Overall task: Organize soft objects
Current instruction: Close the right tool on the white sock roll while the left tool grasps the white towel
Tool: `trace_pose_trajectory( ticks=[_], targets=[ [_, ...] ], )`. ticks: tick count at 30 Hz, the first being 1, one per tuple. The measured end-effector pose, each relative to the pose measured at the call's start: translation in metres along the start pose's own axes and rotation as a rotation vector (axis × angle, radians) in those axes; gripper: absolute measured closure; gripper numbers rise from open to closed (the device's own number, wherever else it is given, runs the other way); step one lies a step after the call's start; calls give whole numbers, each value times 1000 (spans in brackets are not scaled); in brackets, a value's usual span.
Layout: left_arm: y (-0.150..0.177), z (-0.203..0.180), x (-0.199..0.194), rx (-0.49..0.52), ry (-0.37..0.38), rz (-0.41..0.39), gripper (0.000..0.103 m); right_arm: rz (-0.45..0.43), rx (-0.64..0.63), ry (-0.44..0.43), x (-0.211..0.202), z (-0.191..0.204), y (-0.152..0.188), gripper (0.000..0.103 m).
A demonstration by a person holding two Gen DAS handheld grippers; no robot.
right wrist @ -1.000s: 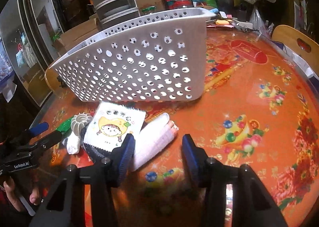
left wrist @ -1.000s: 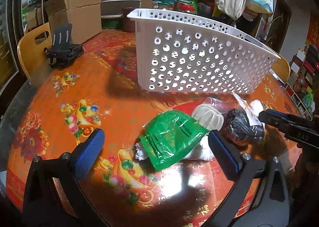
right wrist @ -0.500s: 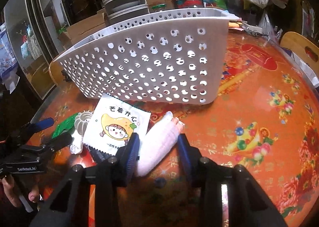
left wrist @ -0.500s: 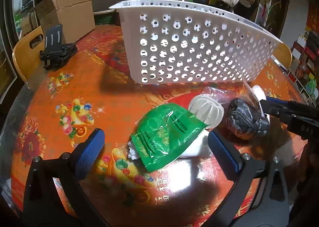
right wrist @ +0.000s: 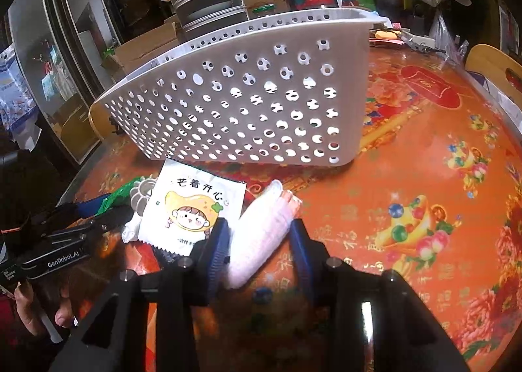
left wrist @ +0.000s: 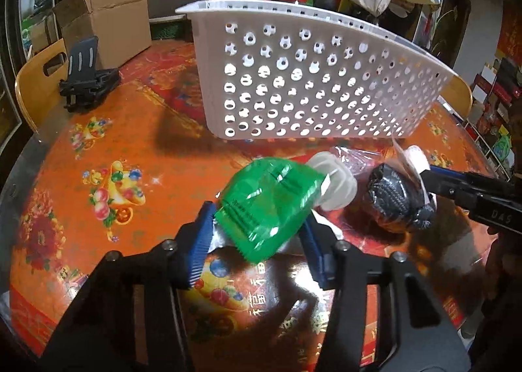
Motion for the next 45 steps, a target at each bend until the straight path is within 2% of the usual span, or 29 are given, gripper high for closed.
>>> trace_pose_trajectory(
  ticks=[4, 5, 7, 16, 19, 22, 28, 45],
  targets=[
    [0, -1, -8, 12, 22, -30, 59, -19, 11, -19, -7, -1, 1, 78],
    [0, 0, -10, 7, 30, -40, 59, -24, 11, -20, -9, -1, 1, 91],
    [0, 2, -14, 1, 33, -51, 60, -28, 11, -16, -12, -2, 0, 92],
    [4, 5, -24, -9, 78, -82, 61, -17, 4, -11, -12, -2, 1, 92],
    [7, 4, -29, -32, 163, -86, 62, -13, -3, -10, -11, 0, 1, 90],
    [9, 9, -31, -81, 220, -82, 62, -5, -5, -14, -8, 1, 0, 81],
    [8, 13, -37, -81, 196, -98, 63, 15, 7, -51, -1, 3, 2, 73],
    [7, 0, -43, -57, 179, -106, 62, 45, -81, -43, 7, 18, 9, 77]
  ],
)
Point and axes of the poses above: each gripper's, at about its wrist camera, not at the fingertips, and x roughly the way its jaws point, z to its left, y to its underside, the point moved 6 cm from there along x, roughly the way its jaws point
